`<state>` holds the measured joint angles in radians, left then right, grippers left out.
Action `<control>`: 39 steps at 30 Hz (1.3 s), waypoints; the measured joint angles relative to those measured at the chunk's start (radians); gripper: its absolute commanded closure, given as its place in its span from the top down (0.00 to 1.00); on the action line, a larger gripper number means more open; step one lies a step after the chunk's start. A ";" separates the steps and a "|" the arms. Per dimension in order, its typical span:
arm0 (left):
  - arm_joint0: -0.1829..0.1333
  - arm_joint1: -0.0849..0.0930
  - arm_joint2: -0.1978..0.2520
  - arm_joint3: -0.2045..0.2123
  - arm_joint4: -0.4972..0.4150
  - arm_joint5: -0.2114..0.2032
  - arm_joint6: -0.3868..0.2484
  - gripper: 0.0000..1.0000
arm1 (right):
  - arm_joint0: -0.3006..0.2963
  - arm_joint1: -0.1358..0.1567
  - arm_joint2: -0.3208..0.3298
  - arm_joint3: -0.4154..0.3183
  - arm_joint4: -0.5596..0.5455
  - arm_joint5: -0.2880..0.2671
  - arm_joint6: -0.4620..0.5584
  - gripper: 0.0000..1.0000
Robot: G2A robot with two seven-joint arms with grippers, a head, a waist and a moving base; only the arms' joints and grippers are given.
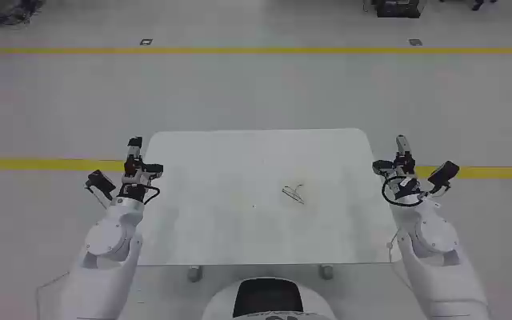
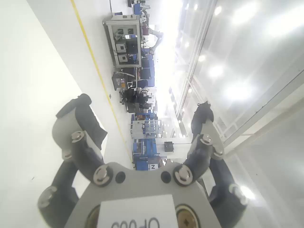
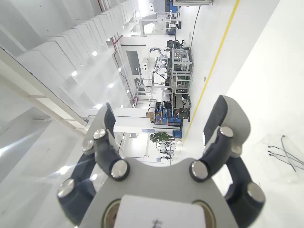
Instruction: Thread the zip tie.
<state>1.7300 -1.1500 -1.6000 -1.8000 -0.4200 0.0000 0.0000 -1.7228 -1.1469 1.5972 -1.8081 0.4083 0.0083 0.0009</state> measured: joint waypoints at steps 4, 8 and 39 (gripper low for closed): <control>0.000 0.000 0.000 0.000 0.000 0.000 0.000 1.00 | 0.046 0.005 -0.050 -0.010 -0.236 0.110 0.002 1.00; 0.000 0.000 0.000 0.000 0.000 0.000 0.000 1.00 | 0.080 0.008 -0.101 0.000 -0.446 0.184 0.038 1.00; 0.000 0.000 0.000 0.000 0.000 0.000 0.000 1.00 | 0.317 0.034 -0.249 0.036 -0.962 0.298 0.526 1.00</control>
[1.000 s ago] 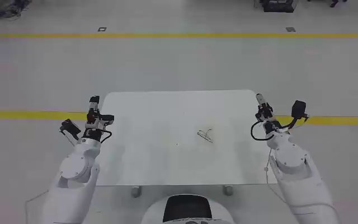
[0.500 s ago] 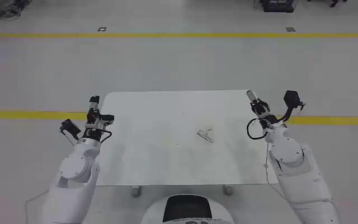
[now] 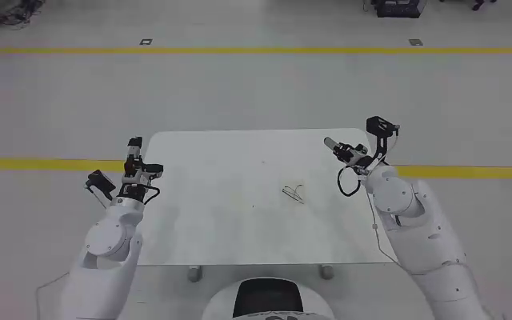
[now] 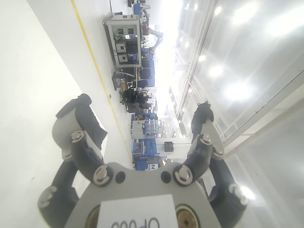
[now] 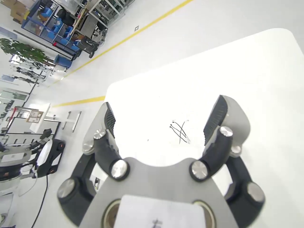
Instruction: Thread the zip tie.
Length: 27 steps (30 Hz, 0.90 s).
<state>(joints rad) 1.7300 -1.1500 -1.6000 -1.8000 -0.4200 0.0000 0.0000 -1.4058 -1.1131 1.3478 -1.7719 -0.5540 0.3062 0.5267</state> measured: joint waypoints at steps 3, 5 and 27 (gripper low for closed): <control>0.000 0.000 0.000 0.000 0.000 0.000 0.000 1.00 | 0.000 0.000 0.000 0.000 0.000 0.000 0.000 1.00; 0.000 0.000 0.000 0.000 0.000 0.000 0.000 1.00 | 0.000 0.000 0.000 0.000 0.000 0.000 0.000 1.00; 0.000 0.000 0.000 0.000 0.000 0.000 0.000 1.00 | 0.298 -0.032 -0.299 0.207 -0.294 -0.155 0.314 1.00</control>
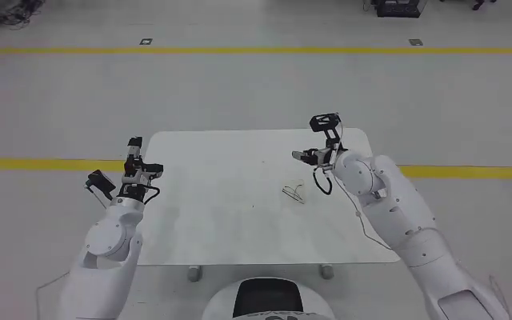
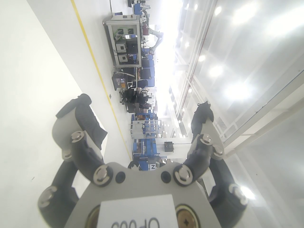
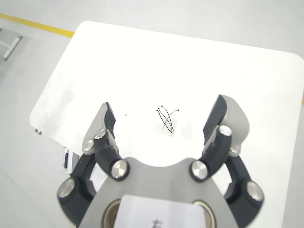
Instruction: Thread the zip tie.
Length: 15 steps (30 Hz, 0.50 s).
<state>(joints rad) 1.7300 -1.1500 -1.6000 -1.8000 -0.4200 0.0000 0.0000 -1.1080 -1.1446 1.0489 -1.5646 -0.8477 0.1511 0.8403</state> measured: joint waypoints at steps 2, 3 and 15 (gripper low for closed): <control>0.000 0.000 0.000 0.000 0.000 0.000 0.000 1.00 | 0.015 -0.007 -0.025 0.030 -0.004 -0.002 0.010 1.00; 0.000 0.000 0.000 0.000 0.000 0.000 0.000 1.00 | 0.020 -0.009 -0.034 0.043 -0.006 -0.003 0.014 1.00; 0.000 0.000 0.000 0.000 0.000 0.000 0.000 1.00 | 0.055 -0.028 -0.087 0.128 -0.007 0.002 0.027 1.00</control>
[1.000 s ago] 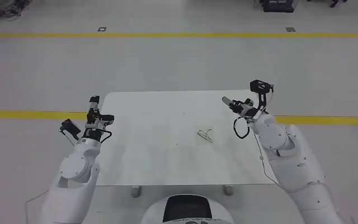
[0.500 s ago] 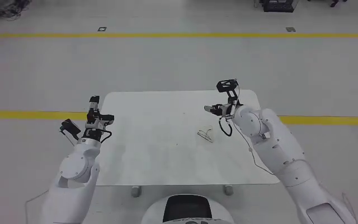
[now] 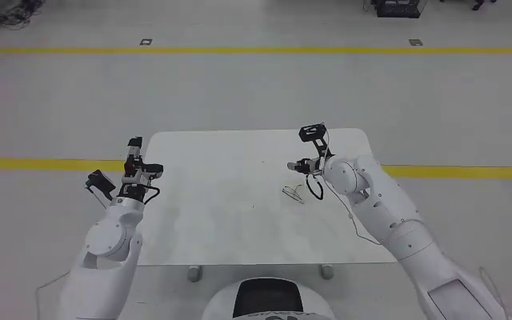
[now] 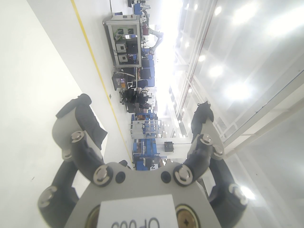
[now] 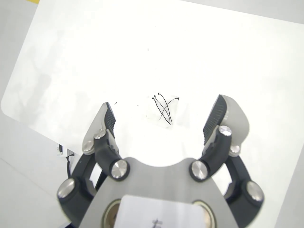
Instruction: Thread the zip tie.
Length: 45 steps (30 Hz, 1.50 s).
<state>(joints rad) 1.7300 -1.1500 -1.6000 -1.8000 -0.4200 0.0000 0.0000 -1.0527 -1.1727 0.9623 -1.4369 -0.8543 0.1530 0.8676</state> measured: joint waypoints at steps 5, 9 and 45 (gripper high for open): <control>0.000 0.000 0.000 0.000 0.000 0.000 0.000 1.00 | 0.000 0.000 0.000 0.000 0.000 0.000 0.000 1.00; 0.000 0.000 0.000 0.000 0.000 0.000 0.000 1.00 | 0.007 0.002 -0.009 -0.005 -0.009 -0.009 0.008 1.00; 0.000 0.000 0.000 0.000 0.000 0.000 0.000 1.00 | 0.367 -0.225 -0.396 0.648 -0.034 -0.294 0.095 1.00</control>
<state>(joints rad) 1.7300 -1.1500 -1.6000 -1.8000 -0.4200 0.0000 0.0000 -0.6856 -1.3982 0.5658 -0.7890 -0.8882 -0.1410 0.9625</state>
